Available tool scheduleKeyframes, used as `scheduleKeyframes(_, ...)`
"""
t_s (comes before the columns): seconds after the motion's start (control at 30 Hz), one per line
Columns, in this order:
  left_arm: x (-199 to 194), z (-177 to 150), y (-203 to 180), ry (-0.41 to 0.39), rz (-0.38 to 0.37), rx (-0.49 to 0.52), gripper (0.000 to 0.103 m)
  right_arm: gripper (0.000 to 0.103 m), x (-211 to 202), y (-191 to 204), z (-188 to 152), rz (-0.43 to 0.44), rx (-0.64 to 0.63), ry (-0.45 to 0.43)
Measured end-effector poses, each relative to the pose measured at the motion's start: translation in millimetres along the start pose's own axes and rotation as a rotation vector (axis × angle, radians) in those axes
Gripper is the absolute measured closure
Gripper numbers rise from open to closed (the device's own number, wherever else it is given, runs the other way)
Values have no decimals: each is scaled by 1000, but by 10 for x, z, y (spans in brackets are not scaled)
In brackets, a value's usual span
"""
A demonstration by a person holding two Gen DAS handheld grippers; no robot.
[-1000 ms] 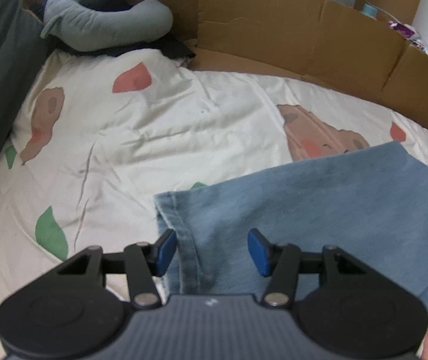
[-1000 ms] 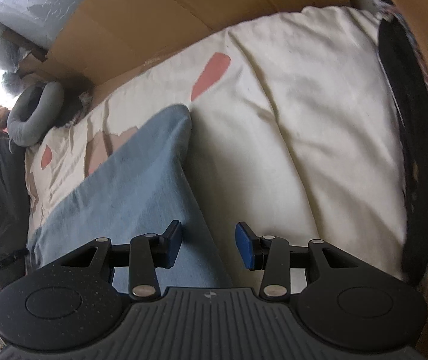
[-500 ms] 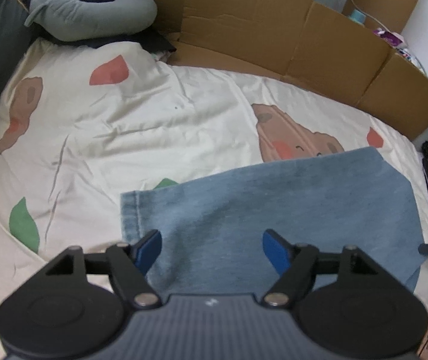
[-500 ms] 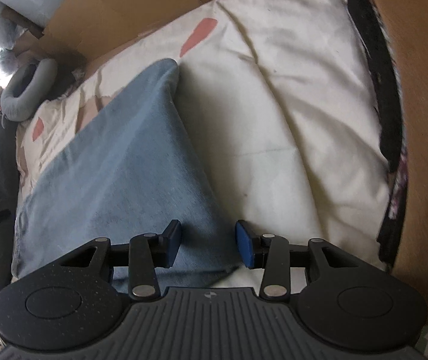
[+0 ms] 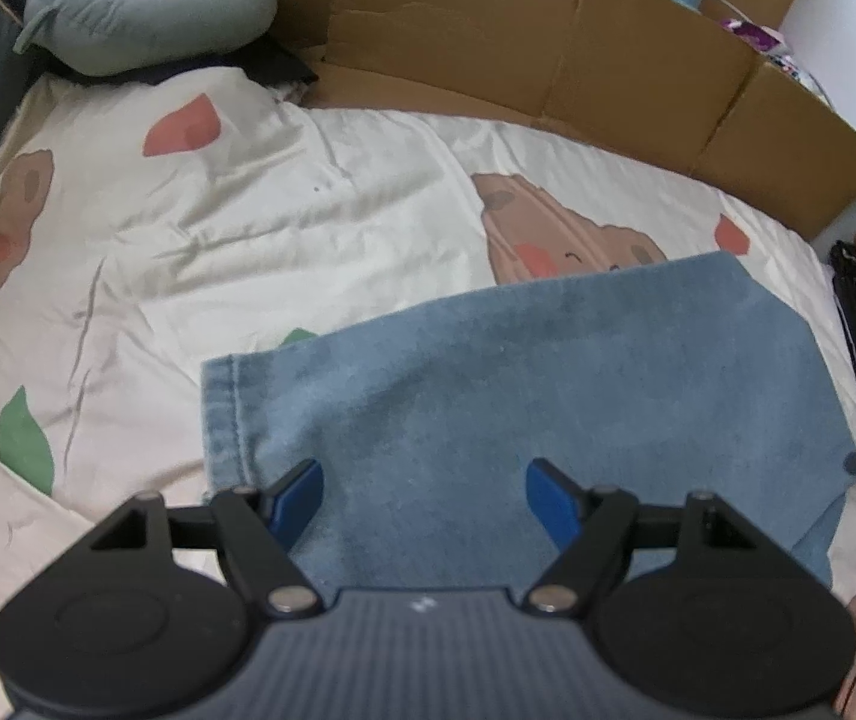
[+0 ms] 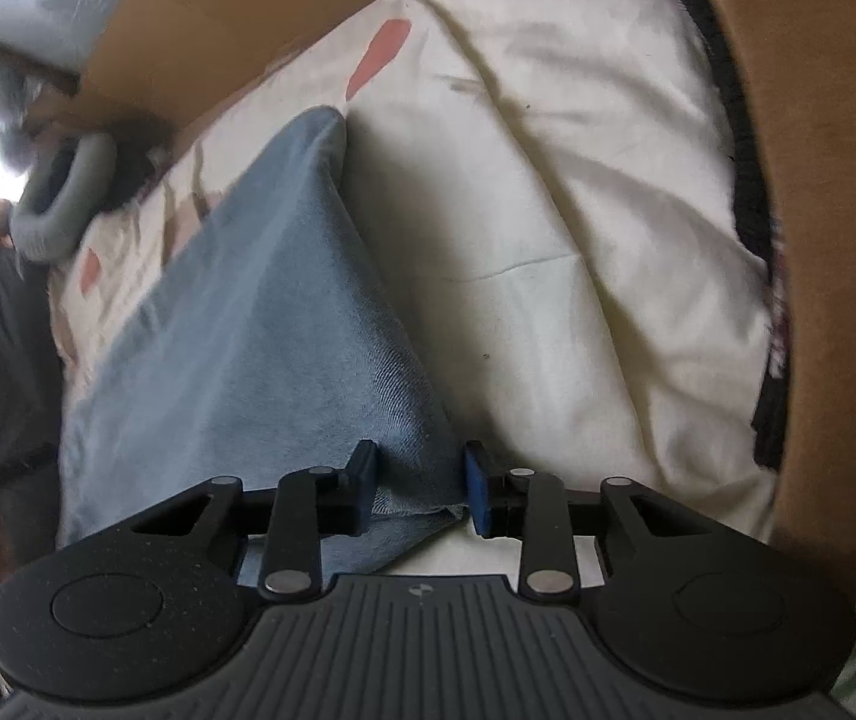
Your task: Fold clothes
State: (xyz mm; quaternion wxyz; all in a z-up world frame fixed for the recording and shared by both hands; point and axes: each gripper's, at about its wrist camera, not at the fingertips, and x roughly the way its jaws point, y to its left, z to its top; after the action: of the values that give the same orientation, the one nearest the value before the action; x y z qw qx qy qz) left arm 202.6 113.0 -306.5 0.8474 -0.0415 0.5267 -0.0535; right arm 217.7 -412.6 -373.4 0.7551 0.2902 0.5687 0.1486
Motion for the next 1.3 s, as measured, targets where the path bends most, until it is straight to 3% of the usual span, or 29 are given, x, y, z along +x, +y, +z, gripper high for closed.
scheduleKeyframes(0.23,30,-41,-22,14,-4,2,26,71,-283,-201,-120,201,164,-89)
scheduleKeyframes(0.5,59,-73,-6,27,1,-12,26,70,-53,-421,-189,174,251,-101)
scheduleKeyframes(0.53,68,-76,-4,31,0,-16,26,66,-31,-413,-186,167,246,-99)
scheduleKeyframes(0.57,79,-82,-5,35,-2,-19,26,57,-9,-405,-184,159,242,-98)
scheduleKeyframes(0.67,102,-108,-36,48,-11,-11,26,54,86,-388,-203,134,218,-85)
scheduleKeyframes(0.77,82,-136,-112,46,-38,17,38,54,137,-398,-232,149,223,-94)
scheduleKeyframes(0.8,77,-151,-142,45,-51,26,47,54,141,-384,-241,148,214,-91)
scheduleKeyframes(0.93,111,-231,-288,75,-120,51,65,75,87,-299,-198,135,159,-70)
scheduleKeyframes(1.07,152,-313,-463,98,-158,100,68,83,-71,-199,-196,116,139,-66)
scheduleKeyframes(1.3,254,-425,-640,136,-208,111,74,85,-292,80,-147,62,168,-63)
